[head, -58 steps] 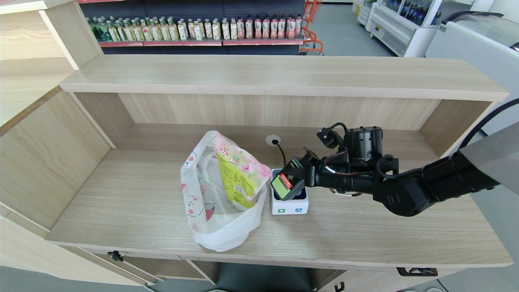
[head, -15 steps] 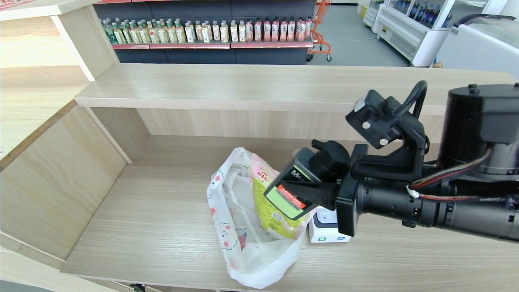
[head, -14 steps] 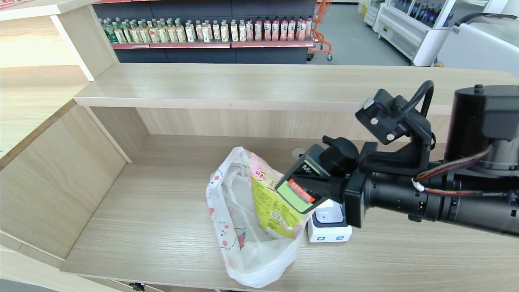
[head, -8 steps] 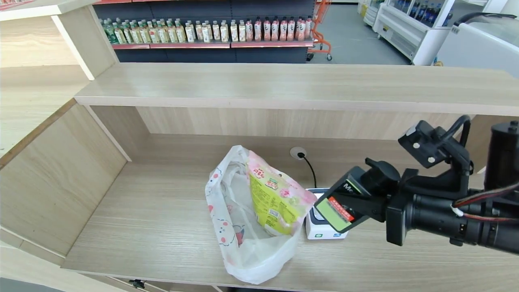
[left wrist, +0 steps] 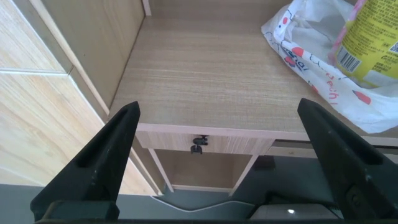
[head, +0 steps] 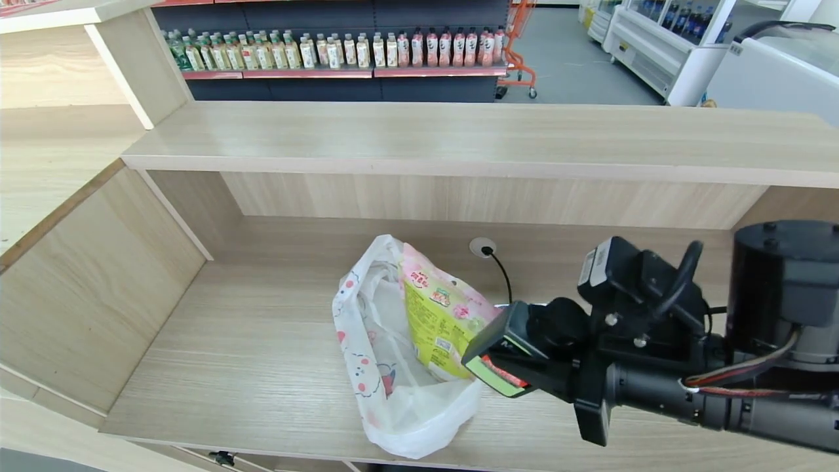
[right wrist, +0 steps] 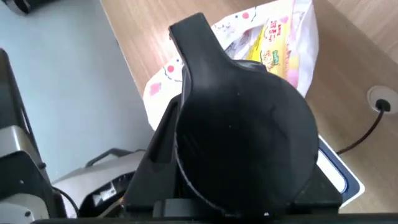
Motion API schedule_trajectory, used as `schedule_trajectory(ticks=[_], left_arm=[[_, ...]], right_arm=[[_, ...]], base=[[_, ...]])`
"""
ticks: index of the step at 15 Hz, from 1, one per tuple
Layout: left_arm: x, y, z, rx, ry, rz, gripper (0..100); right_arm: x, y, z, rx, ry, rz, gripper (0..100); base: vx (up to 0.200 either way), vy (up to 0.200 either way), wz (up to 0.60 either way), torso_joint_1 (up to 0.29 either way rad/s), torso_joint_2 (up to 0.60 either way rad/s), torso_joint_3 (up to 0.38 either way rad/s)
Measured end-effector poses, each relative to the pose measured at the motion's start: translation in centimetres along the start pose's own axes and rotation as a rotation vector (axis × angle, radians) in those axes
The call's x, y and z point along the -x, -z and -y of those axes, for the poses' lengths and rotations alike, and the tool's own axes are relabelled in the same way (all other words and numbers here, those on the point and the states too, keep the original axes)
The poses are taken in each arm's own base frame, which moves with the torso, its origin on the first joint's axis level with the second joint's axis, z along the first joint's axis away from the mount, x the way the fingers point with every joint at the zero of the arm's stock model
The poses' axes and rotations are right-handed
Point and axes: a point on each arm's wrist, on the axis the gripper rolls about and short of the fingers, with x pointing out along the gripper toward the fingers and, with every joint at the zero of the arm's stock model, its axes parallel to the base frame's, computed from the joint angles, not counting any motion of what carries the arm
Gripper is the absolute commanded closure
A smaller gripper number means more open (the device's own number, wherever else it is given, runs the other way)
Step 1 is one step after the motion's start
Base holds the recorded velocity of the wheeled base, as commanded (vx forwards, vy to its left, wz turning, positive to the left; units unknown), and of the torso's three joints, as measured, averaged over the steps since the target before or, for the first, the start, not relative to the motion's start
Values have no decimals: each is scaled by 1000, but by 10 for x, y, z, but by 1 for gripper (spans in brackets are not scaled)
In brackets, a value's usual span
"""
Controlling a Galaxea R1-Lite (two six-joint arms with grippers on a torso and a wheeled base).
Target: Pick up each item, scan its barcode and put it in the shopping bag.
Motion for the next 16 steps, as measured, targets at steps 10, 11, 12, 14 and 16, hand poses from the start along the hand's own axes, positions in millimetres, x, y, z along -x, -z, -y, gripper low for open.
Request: schedule_trajectory(ticks=[10,11,12,14,16], left_arm=[[0,0,0,0,0,0,0],[0,0,0,0,0,0,0],[0,0,0,0,0,0,0],[0,0,0,0,0,0,0],[0,0,0,0,0,0,0]], right_arm=[[-62,57,-11,190,43,125,100],[-68,63,-12,192,45,132,100],[-73,70,-14,190,38,122,100],[-81,81,-16,185,24,95,100],[-86,89,-19,179,12,70,100]], base=[[0,0,0,0,0,0],[0,0,0,0,0,0],[0,0,0,0,0,0],[0,0,0,0,0,0],[0,0,0,0,0,0]])
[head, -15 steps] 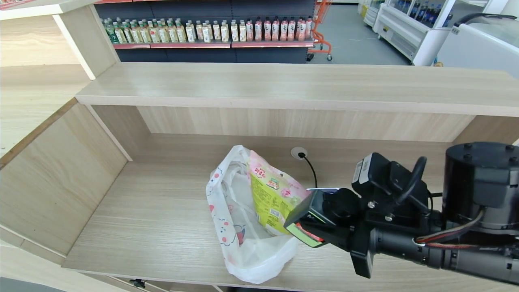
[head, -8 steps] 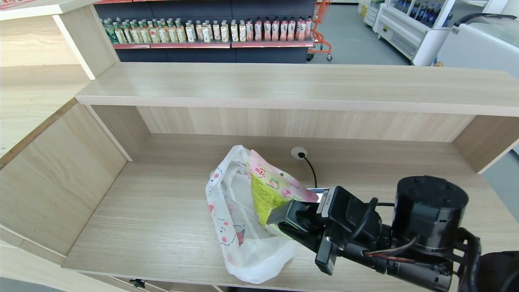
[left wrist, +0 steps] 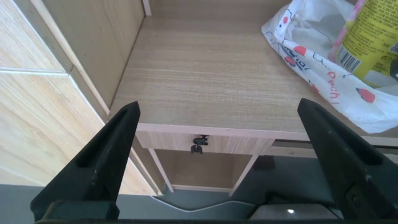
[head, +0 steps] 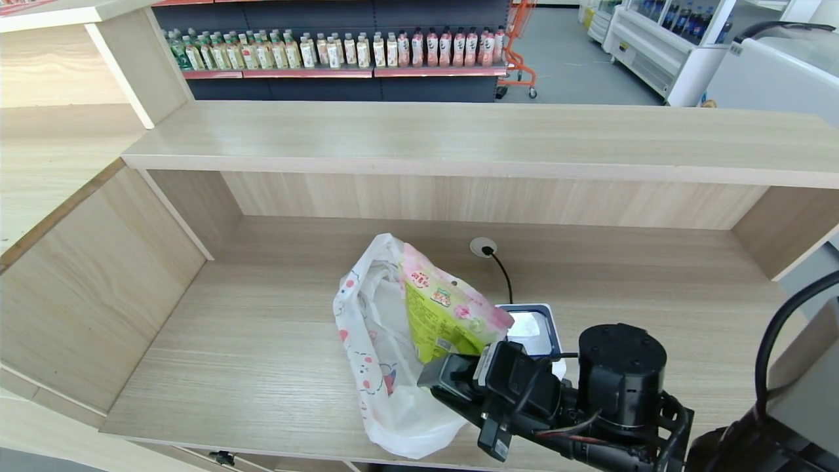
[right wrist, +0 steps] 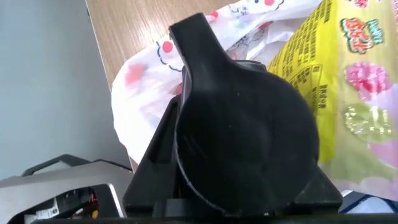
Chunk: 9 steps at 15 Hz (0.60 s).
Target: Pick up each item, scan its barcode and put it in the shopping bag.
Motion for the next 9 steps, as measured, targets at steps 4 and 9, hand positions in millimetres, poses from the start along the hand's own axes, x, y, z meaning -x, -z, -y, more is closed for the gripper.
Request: schedule_trajectory(ticks=[4,9], left_arm=[[0,0,0,0,0,0,0],[0,0,0,0,0,0,0]], right_arm=[[-6,9,-3,-6,-4,-4,100],[-14,17,-5,-3,8,20,100]], base=[[0,0,0,0,0,0],[0,0,0,0,0,0]])
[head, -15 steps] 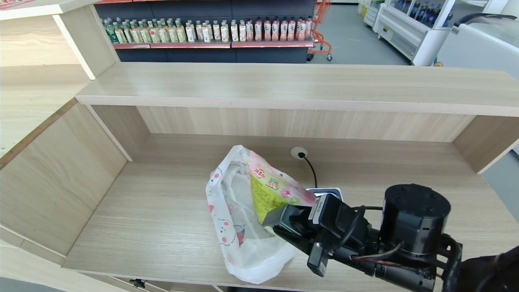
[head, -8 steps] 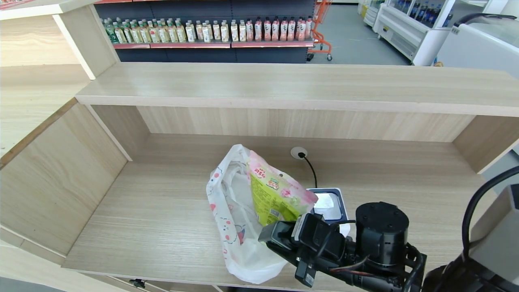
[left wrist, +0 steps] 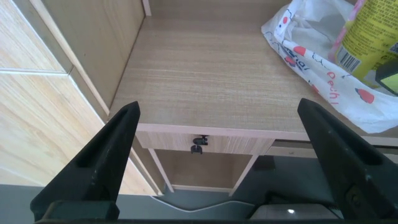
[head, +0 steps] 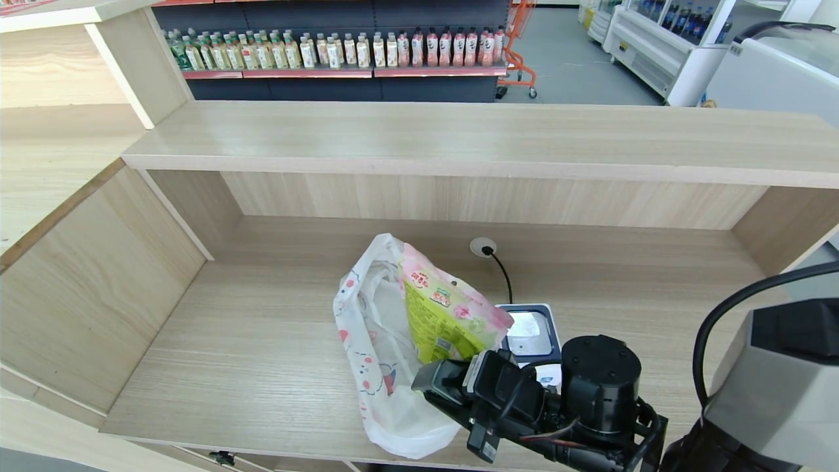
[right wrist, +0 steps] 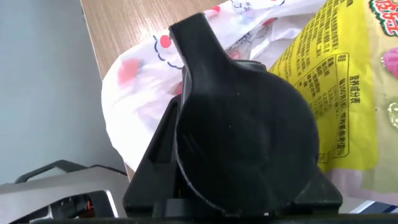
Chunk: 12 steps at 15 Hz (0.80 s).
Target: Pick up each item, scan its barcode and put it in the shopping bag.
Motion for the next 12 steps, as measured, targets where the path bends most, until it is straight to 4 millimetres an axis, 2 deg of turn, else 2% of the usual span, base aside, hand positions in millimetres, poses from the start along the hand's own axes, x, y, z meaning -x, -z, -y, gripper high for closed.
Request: schedule_trajectory(ticks=[1,2,7,9,12], left_arm=[[0,0,0,0,0,0,0],[0,0,0,0,0,0,0],[0,0,0,0,0,0,0],[0,0,0,0,0,0,0],[0,0,0,0,0,0,0]], right_arm=[[-1,0,0,5,9,14,100],[-2,2,-1,6,6,10,0],[-3,6,-2,-16,2,-1,0],[-1,2,-1,-22,7,9,0],[7,-14,3,-46,16,47,0]], base=[[0,0,0,0,0,0],[0,0,0,0,0,0],[0,0,0,0,0,0],[0,0,0,0,0,0],[0,0,0,0,0,0]])
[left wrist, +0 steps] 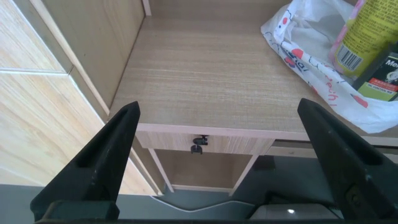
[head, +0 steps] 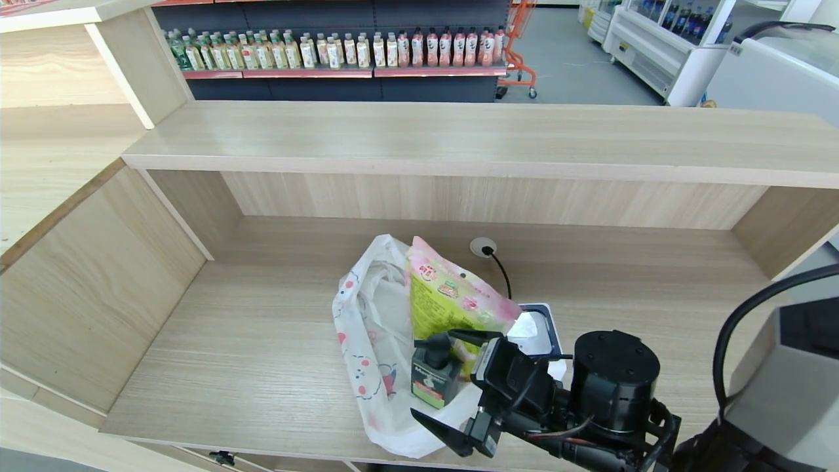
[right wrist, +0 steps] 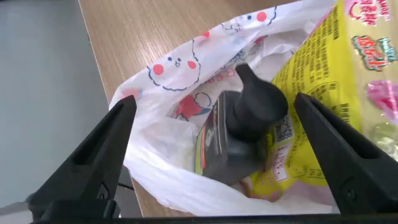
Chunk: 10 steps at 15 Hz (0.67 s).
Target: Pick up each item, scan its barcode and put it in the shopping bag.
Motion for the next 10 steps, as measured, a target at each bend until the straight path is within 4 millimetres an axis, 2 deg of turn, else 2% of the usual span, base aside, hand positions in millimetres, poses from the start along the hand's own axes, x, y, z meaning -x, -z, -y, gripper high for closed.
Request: schedule_trajectory(ticks=[3,6,8,10], left_arm=[[0,0,0,0,0,0,0],[0,0,0,1,0,0,0],[0,0,0,0,0,0,0],[0,0,0,0,0,0,0]], right_arm=[[14,-27,2,-13,-14,24,0],[46,-67,12,-41,-6,37,0],[72,-87,27,-78,63,44,0],[95,-97,49,-147,218,63,0]], base=[[0,0,0,0,0,0],[0,0,0,0,0,0],[0,0,0,0,0,0],[0,0,0,0,0,0]])
